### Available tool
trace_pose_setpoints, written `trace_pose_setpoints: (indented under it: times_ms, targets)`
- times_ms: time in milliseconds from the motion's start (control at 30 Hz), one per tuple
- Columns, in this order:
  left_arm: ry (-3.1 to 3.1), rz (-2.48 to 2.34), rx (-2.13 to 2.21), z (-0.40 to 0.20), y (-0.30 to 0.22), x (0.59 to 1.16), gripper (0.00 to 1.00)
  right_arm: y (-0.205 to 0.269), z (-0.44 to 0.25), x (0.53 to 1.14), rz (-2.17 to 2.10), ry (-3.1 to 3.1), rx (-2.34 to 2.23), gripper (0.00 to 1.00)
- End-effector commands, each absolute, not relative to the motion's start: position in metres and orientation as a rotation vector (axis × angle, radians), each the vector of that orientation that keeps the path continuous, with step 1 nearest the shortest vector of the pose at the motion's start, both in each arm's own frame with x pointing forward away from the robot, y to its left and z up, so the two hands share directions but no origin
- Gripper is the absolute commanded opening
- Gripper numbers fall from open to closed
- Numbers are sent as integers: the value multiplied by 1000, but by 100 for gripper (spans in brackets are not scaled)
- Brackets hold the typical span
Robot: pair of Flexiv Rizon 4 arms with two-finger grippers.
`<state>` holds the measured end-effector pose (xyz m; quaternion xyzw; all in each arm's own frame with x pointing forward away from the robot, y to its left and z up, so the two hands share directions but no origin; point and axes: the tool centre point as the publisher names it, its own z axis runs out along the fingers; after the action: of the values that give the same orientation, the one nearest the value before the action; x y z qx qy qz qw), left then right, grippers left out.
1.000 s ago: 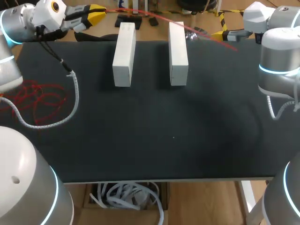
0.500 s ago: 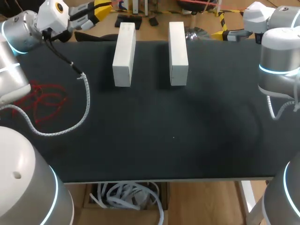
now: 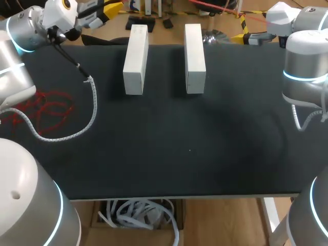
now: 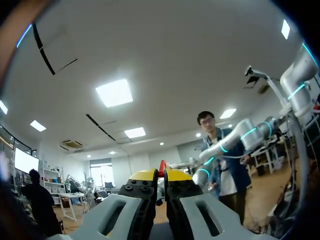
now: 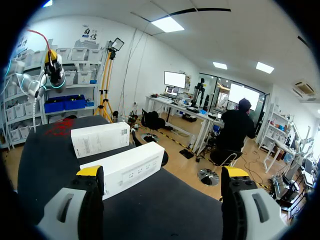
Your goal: Grab the tape and strap the tape.
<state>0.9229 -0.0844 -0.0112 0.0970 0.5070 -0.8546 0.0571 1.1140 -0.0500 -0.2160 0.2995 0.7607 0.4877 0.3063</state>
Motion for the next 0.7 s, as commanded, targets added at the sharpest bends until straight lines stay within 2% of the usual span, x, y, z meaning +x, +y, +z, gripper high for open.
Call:
trace_pose_setpoints:
  times_ms: [33,700]
  targets:
    - [1544,-2607,341,-12,-85,926,0,-50,-216,1114,1291,2012,792,100]
    - [1525,-2627,320,-11,-85,925,0,-50,-216,1114,1291,2012,792,100]
